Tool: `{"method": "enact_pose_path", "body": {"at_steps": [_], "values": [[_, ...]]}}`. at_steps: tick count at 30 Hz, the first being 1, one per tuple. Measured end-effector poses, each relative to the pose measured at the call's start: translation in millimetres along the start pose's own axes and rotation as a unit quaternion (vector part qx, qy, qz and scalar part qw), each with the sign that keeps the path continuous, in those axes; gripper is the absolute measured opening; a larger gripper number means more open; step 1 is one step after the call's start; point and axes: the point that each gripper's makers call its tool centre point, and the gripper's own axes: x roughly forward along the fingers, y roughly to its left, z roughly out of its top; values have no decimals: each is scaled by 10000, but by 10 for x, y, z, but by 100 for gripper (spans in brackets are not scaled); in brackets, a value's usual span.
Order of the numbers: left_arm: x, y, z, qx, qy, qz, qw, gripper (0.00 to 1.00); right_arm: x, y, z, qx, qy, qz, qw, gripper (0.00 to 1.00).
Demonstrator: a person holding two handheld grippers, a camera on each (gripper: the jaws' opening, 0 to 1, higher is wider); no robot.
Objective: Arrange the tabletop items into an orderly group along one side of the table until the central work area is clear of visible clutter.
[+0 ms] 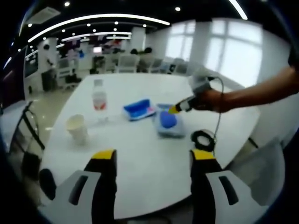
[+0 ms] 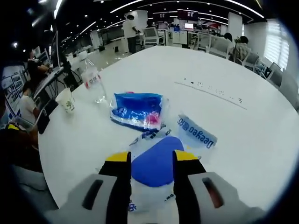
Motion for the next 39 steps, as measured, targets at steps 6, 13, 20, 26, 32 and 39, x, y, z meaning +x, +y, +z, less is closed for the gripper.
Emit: {"method": "enact_pose_path", "body": {"at_steps": [6, 13, 20, 26, 32, 39], "values": [[-3, 71, -7, -8, 1, 178, 9998, 59, 302, 0, 291, 200, -50, -54, 9998, 29], [-7, 133, -9, -61, -13, 314, 9995, 58, 676, -92, 516, 91, 69, -63, 9999, 28], [-1, 108, -27, -47, 51, 287, 9996, 58, 855, -209, 545, 102, 124, -265, 9995, 29], [18, 94, -56, -9, 135, 258, 9996, 58, 881, -165, 417, 47, 320, -300, 9990, 28], [16, 117, -63, -66, 152, 298, 9994, 57, 1001, -144, 390, -267, 586, -199, 9977, 22], [12, 142, -50, -74, 126, 352, 9993, 57, 932, -85, 306, -160, 500, -92, 9986, 1]]}}
